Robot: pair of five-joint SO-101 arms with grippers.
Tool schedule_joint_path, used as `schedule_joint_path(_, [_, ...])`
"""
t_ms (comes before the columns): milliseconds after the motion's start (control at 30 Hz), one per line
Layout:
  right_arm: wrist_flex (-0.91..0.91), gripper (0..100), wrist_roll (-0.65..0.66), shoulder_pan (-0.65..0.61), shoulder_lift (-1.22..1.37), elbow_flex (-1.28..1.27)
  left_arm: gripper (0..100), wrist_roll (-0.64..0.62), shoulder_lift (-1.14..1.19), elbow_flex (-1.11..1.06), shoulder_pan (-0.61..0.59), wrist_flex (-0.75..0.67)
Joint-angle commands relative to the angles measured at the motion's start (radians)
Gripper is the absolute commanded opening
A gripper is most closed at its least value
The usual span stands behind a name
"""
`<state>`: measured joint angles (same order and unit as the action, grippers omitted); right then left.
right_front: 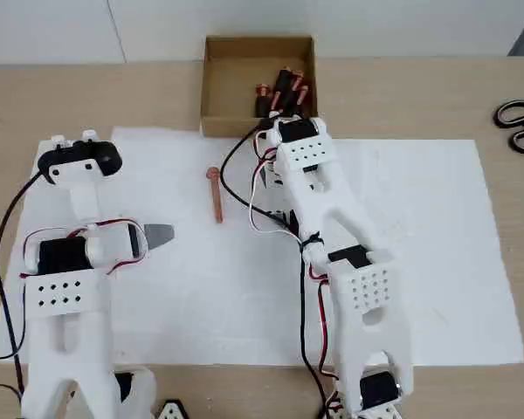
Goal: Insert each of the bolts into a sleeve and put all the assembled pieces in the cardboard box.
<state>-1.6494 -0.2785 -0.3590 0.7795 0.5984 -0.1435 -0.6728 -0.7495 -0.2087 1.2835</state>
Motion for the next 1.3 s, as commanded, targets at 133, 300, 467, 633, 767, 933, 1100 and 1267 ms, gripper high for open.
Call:
schedule_joint_path(133, [0.062, 11.0, 0.006, 0.025, 0.028, 0.006, 34, -0.008, -0.026, 0.007, 0.003, 0.008])
schedule_joint_path(300, [0.056, 10.7, 0.008, 0.025, 0.033, 0.006, 34, -0.008, -0.026, 0.007, 0.003, 0.008])
schedule_joint_path(467, [0.027, 10.6, 0.005, 0.027, 0.03, 0.005, 34, -0.006, -0.025, 0.005, 0.006, 0.008])
schedule_joint_path(633, [0.015, 0.0, 0.005, 0.042, 0.028, 0.006, 34, -0.006, -0.023, 0.005, 0.006, 0.008])
schedule_joint_path(767, [0.008, 0.3, 0.012, 0.076, 0.028, 0.006, 34, -0.005, -0.023, 0.005, 0.006, 0.008])
schedule_joint_path(933, [-0.005, 0.4, 0.135, 0.139, 0.025, 0.006, 34, -0.005, -0.023, 0.004, 0.006, 0.008])
schedule_joint_path(1100, [-0.018, 0.4, 0.198, 0.154, -0.102, 0.006, 34, -0.005, -0.021, 0.007, 0.009, 0.008])
schedule_joint_path(1267, [-0.021, 0.6, 0.199, 0.148, -0.331, 0.0, 34, -0.006, -0.021, 0.008, 0.058, 0.006])
